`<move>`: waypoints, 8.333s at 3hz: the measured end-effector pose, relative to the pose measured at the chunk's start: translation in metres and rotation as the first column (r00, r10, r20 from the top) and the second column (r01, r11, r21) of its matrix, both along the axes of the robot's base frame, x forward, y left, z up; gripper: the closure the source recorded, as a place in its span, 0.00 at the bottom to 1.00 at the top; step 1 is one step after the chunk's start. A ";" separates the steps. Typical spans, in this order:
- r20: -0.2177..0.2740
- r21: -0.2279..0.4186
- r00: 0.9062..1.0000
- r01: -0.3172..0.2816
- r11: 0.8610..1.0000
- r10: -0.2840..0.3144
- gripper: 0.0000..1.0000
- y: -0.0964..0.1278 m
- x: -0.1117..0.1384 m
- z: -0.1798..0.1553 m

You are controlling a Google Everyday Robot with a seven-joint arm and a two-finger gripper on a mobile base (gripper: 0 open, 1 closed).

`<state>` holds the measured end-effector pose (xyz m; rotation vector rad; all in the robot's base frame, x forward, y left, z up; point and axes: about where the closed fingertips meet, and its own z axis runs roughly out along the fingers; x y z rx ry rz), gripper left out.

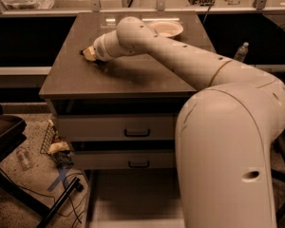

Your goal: Place rxbar chocolate into bottom drawer

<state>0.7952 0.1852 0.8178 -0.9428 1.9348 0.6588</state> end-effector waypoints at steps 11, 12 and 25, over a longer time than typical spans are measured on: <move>-0.004 -0.040 0.999 0.048 0.998 -0.048 0.00 -0.011 -0.002 0.000; -0.008 -0.042 0.999 0.042 0.998 -0.042 0.26 -0.008 -0.002 -0.002; -0.273 0.069 0.816 0.546 0.835 -0.510 1.00 -0.202 -0.285 -0.066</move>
Offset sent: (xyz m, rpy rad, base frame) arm -0.0469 -0.1095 0.2753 -0.4395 0.0001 -0.0436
